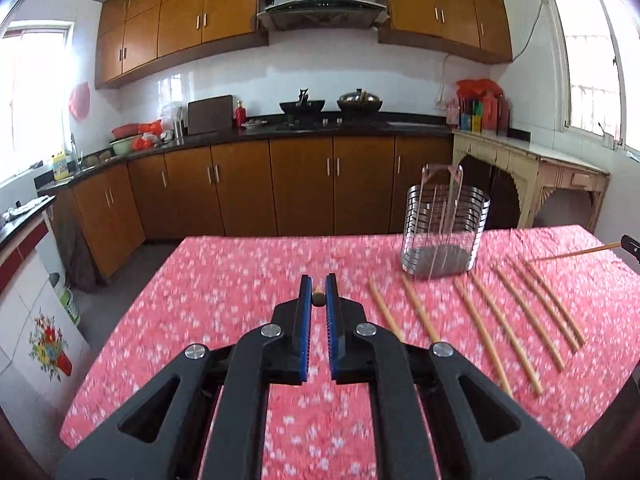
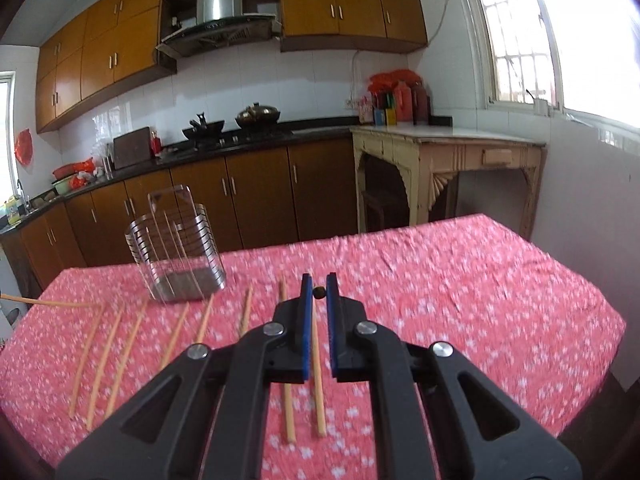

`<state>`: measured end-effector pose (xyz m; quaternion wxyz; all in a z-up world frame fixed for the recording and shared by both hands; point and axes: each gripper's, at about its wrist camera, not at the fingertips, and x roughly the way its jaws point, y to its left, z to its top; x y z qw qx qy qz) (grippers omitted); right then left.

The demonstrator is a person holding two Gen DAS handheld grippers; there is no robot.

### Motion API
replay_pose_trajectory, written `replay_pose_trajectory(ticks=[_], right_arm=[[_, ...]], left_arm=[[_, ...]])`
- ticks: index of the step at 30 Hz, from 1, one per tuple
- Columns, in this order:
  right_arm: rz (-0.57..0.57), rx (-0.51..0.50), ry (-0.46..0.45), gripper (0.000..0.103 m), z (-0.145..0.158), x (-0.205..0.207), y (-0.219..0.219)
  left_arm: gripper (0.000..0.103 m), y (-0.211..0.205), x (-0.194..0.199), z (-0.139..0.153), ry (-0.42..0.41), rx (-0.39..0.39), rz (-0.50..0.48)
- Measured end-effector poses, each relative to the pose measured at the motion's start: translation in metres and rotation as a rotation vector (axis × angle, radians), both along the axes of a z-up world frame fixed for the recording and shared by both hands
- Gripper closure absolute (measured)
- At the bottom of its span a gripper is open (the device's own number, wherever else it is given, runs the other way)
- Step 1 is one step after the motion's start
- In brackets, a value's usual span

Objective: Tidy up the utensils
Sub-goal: 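Lift both held chopsticks and carry them over the wire utensil holder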

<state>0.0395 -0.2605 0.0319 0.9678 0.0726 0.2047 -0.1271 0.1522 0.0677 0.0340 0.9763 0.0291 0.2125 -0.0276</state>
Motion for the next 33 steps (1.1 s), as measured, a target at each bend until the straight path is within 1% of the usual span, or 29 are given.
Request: replay_pose_trajectory(ticks=[6, 10, 18, 22, 25, 30, 33], right_arm=[[0.012, -0.025, -0.045, 0.095, 0.031, 0.025, -0.001], [0.008, -0.036, -0.078, 0.095, 0.05, 0.037, 0.0], [0.037, -0.041, -0.125, 0.095, 0.083, 0.056, 0.006], [0.057, -0.049, -0.134, 0.095, 0.097, 0.063, 0.012], [0.086, -0.027, -0.153, 0.095, 0.109, 0.069, 0.016], [0.143, -0.001, -0.19, 0.095, 0.134, 0.079, 0.027], [0.175, 0.001, -0.224, 0.095, 0.154, 0.087, 0.037]], left_arm=[[0.096, -0.001, 0.021, 0.024, -0.039, -0.002, 0.005], [0.096, -0.003, 0.033, 0.041, -0.079, 0.007, 0.014], [0.096, -0.006, 0.05, 0.066, -0.117, 0.007, 0.008], [0.096, -0.009, 0.056, 0.074, -0.118, -0.001, -0.004], [0.096, -0.012, 0.059, 0.085, -0.131, -0.006, -0.017], [0.096, -0.025, 0.063, 0.11, -0.16, -0.011, -0.054], [0.096, -0.037, 0.066, 0.13, -0.183, -0.014, -0.083]])
